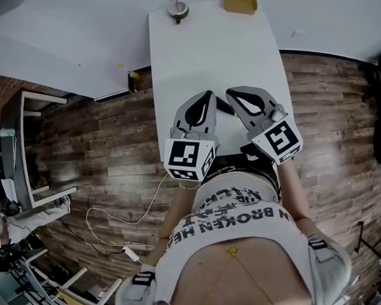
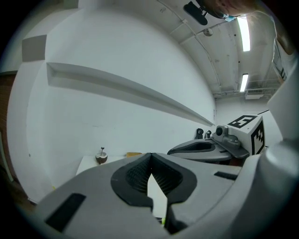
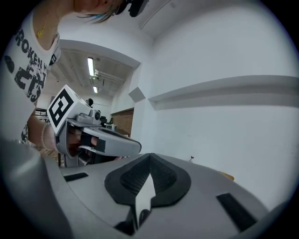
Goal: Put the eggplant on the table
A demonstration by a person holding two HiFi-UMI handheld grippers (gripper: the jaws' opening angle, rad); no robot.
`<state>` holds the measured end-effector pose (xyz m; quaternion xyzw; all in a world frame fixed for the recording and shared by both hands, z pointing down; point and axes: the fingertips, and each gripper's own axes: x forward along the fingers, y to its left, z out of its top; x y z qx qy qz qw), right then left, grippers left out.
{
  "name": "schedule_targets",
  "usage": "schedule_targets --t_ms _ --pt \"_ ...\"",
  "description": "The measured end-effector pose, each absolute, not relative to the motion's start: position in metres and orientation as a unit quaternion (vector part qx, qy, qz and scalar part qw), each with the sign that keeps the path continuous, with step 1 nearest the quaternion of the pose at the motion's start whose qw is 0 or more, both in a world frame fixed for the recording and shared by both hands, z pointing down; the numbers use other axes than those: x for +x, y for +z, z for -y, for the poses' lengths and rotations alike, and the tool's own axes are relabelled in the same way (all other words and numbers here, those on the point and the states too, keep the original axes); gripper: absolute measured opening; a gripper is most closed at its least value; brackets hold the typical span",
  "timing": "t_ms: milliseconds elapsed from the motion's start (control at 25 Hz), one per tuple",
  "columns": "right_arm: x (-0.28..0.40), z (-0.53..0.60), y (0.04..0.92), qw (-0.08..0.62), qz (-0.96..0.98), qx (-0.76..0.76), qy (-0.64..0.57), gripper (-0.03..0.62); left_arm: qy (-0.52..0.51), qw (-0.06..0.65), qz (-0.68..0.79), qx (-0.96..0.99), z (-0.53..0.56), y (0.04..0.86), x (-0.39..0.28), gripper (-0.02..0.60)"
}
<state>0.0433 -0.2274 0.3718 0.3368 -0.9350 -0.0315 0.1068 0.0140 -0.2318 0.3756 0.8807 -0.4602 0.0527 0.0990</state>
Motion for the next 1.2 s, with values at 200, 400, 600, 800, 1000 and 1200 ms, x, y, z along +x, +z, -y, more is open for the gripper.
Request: schedule_targets --t_ms 200,400,600,800,1000,1200 --pt "0.043 0.225 0.336 0.053 0.937 0.343 -0.041 0.008 0.034 0.072 0.459 0.885 0.235 0.349 0.015 -0.002" --pt "0.046 0.224 0.308 0.026 0.935 0.35 -0.054 0.008 0.021 0.054 0.455 0.889 0.237 0.329 0.019 -0.002" --pt "0.046 0.223 0.298 0.017 0.934 0.351 -0.06 0.008 0.018 0.045 0.452 0.891 0.237 0.323 0.022 -0.002" --pt "0.046 0.222 0.297 0.013 0.936 0.349 -0.054 0.008 0.02 0.045 0.452 0.891 0.237 0.323 0.021 -0.002" --pt "0.046 0.221 0.294 0.009 0.935 0.35 -0.049 0.008 0.02 0.047 0.453 0.89 0.235 0.322 0.019 -0.002" --pt "0.047 0.218 0.293 0.008 0.936 0.349 -0.052 0.008 0.022 0.047 0.456 0.889 0.231 0.325 0.019 -0.002"
